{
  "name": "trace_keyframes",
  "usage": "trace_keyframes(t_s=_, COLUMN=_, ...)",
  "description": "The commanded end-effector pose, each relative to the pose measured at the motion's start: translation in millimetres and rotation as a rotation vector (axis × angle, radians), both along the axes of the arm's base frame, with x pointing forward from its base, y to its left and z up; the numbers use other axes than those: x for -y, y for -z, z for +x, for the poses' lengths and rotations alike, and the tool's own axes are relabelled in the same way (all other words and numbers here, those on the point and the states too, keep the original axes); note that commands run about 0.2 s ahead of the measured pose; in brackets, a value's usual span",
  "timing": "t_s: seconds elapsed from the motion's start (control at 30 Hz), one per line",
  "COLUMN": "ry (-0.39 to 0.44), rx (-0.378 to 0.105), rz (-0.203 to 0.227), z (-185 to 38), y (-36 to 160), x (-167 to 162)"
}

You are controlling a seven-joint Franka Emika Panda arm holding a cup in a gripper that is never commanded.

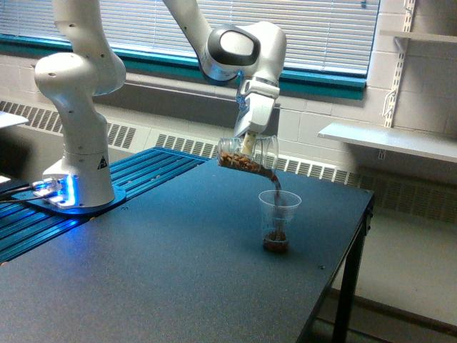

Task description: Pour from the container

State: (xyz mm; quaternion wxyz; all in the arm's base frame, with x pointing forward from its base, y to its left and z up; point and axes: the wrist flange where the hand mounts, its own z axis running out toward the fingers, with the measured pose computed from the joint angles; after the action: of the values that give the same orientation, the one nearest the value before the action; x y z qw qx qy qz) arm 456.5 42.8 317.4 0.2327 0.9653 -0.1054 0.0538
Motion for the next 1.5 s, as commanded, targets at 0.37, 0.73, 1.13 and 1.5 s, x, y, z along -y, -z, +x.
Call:
trace_keyframes(t_s=0.37, ry=-0.016, rx=-0.035, rz=-0.047, z=6.6, y=-4.0, x=-8.5)
trace_keyframes(t_s=0.73, ry=-0.017, rx=-0.071, rz=-0.081, z=9.7, y=-6.2, x=-12.1)
trace_keyframes(t_s=1.13, ry=0.006, rx=-0.131, rz=-0.103, z=14.6, y=-11.0, x=-13.5)
trace_keyframes(t_s=1.5, ry=0.017, rx=-0.155, rz=-0.096, z=20.4, y=-13.0, x=-11.2)
